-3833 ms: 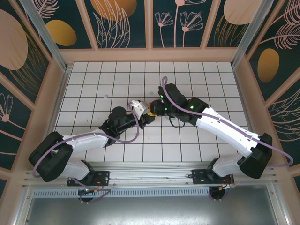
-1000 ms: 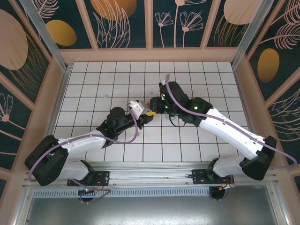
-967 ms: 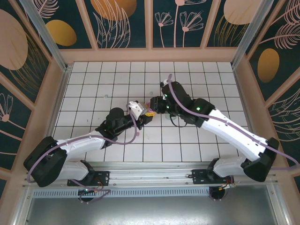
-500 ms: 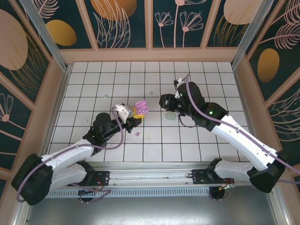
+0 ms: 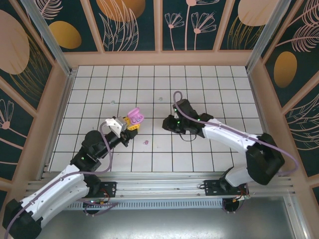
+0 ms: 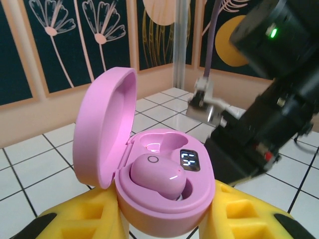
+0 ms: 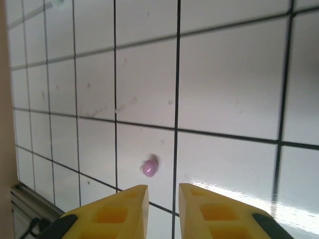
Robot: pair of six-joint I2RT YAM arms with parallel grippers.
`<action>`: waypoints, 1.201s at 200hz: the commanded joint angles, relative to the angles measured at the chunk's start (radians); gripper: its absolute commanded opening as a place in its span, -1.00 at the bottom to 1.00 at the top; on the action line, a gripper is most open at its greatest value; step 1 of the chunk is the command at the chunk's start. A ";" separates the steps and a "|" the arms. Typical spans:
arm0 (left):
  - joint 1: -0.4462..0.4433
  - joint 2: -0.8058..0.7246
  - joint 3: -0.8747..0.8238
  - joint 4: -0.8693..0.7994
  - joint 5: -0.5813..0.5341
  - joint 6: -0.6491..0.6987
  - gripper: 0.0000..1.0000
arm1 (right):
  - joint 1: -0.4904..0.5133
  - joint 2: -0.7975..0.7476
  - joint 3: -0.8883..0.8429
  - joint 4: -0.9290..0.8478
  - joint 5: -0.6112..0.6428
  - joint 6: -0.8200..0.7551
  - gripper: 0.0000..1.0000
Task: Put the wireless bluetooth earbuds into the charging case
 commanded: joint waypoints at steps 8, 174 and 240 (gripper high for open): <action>0.004 -0.059 -0.006 -0.062 -0.045 -0.001 -0.89 | 0.065 0.098 0.004 0.137 -0.070 0.060 -0.57; 0.004 -0.082 0.013 -0.113 -0.033 0.018 -0.86 | 0.168 0.346 0.064 0.219 -0.126 0.149 -0.57; 0.004 -0.083 0.013 -0.110 -0.024 0.019 -0.85 | 0.173 0.389 0.106 0.201 -0.115 0.142 -0.58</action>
